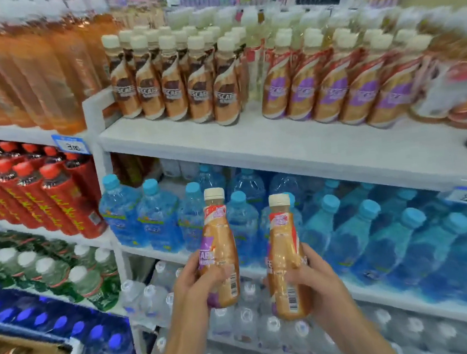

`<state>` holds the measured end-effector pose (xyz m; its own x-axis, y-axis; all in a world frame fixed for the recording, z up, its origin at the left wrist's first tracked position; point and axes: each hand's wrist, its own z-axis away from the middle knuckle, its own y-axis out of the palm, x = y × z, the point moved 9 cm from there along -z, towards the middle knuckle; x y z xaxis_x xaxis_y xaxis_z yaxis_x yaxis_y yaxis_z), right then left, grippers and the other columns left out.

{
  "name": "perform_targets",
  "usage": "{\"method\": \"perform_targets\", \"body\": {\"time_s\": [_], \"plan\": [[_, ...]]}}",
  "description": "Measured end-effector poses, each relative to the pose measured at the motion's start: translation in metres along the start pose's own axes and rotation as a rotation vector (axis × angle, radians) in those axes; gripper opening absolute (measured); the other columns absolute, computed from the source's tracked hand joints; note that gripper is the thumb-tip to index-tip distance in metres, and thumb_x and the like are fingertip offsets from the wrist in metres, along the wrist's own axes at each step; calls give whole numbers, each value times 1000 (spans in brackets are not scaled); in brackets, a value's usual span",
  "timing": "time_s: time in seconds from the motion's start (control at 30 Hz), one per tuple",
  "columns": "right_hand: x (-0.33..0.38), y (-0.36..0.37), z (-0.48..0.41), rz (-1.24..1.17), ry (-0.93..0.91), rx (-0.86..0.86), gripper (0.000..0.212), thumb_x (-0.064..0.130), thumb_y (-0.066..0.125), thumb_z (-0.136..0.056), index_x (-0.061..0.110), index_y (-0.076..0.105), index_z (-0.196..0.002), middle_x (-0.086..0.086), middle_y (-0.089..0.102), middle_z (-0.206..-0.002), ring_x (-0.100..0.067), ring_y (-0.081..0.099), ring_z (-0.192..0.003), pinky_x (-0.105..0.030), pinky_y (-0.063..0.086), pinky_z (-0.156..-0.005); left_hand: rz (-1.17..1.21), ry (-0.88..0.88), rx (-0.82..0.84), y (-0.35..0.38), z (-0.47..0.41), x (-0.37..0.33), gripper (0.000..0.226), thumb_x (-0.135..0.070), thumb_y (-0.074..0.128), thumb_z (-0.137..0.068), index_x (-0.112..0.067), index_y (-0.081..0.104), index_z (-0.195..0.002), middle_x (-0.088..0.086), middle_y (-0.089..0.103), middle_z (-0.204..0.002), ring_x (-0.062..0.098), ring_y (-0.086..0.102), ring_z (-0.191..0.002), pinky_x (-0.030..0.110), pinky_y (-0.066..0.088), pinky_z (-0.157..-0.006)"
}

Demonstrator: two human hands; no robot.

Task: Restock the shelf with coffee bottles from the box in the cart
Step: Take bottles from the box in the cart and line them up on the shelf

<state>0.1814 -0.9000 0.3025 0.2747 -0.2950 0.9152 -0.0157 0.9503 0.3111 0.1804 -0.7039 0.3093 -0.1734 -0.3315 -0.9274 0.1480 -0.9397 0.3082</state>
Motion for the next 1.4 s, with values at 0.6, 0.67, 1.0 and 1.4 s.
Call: {"method": "perform_targets", "body": {"time_s": [0.6,0.67,1.0,1.4], "plan": [[201,-56,-53,-4,-448,-298,47,15,68,-68,15,64,-114,-12,73,-104,-34,71,-96,-52,60,-80,-90,265,326,169,-105,-134,29,-9,73,-72,-15,69,-100,3,71,-83,18,65,-72,25,51,-52],[223,-55,-57,82,-503,-349,50,16,74,-69,20,64,-117,-2,74,-105,-24,71,-101,-45,58,-88,-123,317,328,179,-112,-151,32,-2,74,-78,-16,68,-106,1,73,-84,14,68,-72,23,52,-53],[239,-39,-92,403,-570,-403,58,7,77,-80,27,49,-127,11,66,-110,8,65,-90,-12,50,-73,-312,564,210,182,-144,-163,61,3,84,-64,-23,55,-112,-4,71,-100,7,71,-85,19,56,-68],[217,-47,-116,477,-461,-298,75,14,84,-78,27,39,-136,9,61,-124,1,61,-108,-16,51,-81,-457,467,339,179,-167,-138,63,-14,87,-70,-31,54,-121,-11,70,-109,3,68,-97,21,55,-80]]}}
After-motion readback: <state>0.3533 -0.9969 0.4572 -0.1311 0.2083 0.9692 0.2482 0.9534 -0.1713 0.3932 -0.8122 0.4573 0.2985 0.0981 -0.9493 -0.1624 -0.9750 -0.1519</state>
